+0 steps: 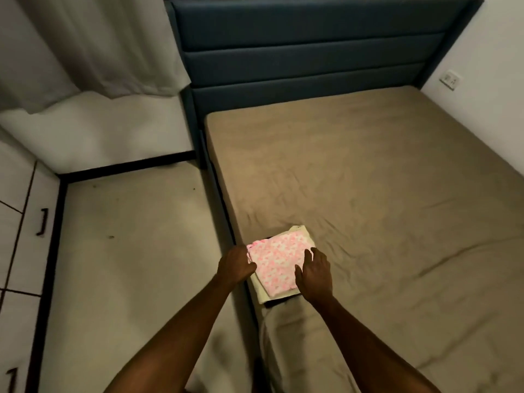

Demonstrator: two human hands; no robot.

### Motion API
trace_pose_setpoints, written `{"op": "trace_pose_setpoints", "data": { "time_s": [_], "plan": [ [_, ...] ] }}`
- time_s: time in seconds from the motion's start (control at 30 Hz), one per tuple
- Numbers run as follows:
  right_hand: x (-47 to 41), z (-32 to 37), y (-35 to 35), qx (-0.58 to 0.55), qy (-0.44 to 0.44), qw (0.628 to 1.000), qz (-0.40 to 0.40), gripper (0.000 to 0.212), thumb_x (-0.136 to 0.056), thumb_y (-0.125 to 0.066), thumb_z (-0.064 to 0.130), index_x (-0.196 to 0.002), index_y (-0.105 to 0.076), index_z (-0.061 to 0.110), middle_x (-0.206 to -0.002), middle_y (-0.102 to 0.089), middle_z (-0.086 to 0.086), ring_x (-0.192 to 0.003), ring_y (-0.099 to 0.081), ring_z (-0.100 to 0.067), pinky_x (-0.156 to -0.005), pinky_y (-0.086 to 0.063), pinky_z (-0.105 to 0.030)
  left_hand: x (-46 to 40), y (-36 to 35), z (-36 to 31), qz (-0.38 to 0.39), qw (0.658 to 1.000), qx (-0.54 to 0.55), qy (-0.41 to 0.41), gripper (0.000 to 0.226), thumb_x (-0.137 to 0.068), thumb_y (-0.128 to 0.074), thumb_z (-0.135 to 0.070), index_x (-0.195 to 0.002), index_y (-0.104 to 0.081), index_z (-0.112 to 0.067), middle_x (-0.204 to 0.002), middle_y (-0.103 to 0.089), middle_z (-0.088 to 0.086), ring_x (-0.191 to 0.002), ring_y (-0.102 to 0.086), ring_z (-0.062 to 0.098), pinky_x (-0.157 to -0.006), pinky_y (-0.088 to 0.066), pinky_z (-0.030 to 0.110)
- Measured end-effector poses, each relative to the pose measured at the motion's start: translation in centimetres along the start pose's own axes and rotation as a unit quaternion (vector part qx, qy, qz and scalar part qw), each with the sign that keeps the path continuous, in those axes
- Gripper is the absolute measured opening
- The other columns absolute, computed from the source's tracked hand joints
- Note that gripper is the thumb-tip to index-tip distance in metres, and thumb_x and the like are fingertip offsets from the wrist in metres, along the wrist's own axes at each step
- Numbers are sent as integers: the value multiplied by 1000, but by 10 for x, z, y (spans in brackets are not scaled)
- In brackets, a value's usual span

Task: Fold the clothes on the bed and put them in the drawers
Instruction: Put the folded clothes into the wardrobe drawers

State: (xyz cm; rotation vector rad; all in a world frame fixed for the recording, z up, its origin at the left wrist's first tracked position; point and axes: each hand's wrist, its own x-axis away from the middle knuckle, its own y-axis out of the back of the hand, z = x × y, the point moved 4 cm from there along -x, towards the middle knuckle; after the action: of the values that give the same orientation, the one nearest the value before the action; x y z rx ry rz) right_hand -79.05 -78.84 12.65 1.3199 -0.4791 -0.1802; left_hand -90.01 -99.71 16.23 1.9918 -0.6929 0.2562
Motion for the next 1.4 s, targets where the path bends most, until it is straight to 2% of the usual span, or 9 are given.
{"op": "trace_pose_setpoints", "data": {
  "time_s": [0.27,0.43,0.57,0.7,0.83,1.0,1.2,1.3,1.4],
  "plan": [
    [-43,-80,-73,-30,-55,998,16,61,-91,-43,44,-122,-62,-6,-117,-65,-27,-103,-62,-46,-85,-55,-50,-86,-141,79,46,986,99,127,79,-61,-55,-75,-122,-63,-25,-119,-71,-1,-105,-68,21,-88,-57,40],
    [-77,-112,-120,-85,-80,993,33,69,-93,-43,51,-127,-60,-6,-120,-63,-27,-105,-61,-47,-88,-53,-52,-79,-132,54,17,968,196,158,86,-81,-84,-42,-150,-42,-11,-147,-51,10,-137,-48,30,-107,-41,38],
    [-110,-131,-146,-142,-107,984,25,72,-91,-51,55,-131,-58,-5,-124,-62,-27,-110,-59,-46,-92,-49,-50,-110,-167,81,-1,927,304,219,108,-76,-87,-47,-159,-29,-12,-159,-40,9,-144,-42,29,-113,-38,39],
    [-141,-153,-185,-225,-152,962,33,73,-96,-43,74,-130,-57,11,-119,-66,-9,-109,-62,-32,-94,-51,-46,-131,-209,101,-1,857,456,238,87,-63,-93,-51,-137,-57,-21,-134,-66,0,-111,-68,16,-94,-55,34],
    [-155,-144,-188,-383,-234,892,44,38,-101,-66,32,-131,-60,11,-109,-63,5,-91,-62,-9,-76,-47,-20,-141,-237,114,-40,815,524,244,64,-65,-93,-49,-117,-66,-23,-111,-76,-3,-101,-73,17,-85,-61,36],
    [-172,-170,-210,-465,-291,833,73,55,-91,-74,45,-134,-63,12,-120,-71,-4,-104,-70,-23,-93,-56,-43,-142,-254,115,-41,795,558,234,51,-71,-93,-36,-112,-70,-16,-102,-79,-1,-93,-76,17,-72,-59,29],
    [-183,-182,-212,-510,-328,789,92,21,-93,-69,23,-104,-75,6,-112,-75,-15,-98,-71,-28,-86,-54,-40,-147,-242,104,11,785,584,205,41,-77,-89,-28,-114,-73,-18,-105,-79,-1,-94,-76,16,-71,-60,27],
    [-182,-186,-212,-518,-330,780,124,31,-91,-64,28,-108,-74,4,-112,-76,-16,-104,-71,-33,-96,-55,-45,-154,-240,95,34,780,594,195,49,-78,-89,-24,-122,-68,-23,-110,-78,-2,-98,-75,15,-76,-60,29],
    [-181,-189,-209,-553,-331,750,151,35,-94,-60,31,-113,-71,4,-111,-76,-13,-106,-69,-32,-88,-54,-41,-157,-241,91,42,767,605,211,44,-79,-88,-22,-119,-70,-20,-107,-79,0,-93,-76,15,-69,-58,24]
  ]
}}
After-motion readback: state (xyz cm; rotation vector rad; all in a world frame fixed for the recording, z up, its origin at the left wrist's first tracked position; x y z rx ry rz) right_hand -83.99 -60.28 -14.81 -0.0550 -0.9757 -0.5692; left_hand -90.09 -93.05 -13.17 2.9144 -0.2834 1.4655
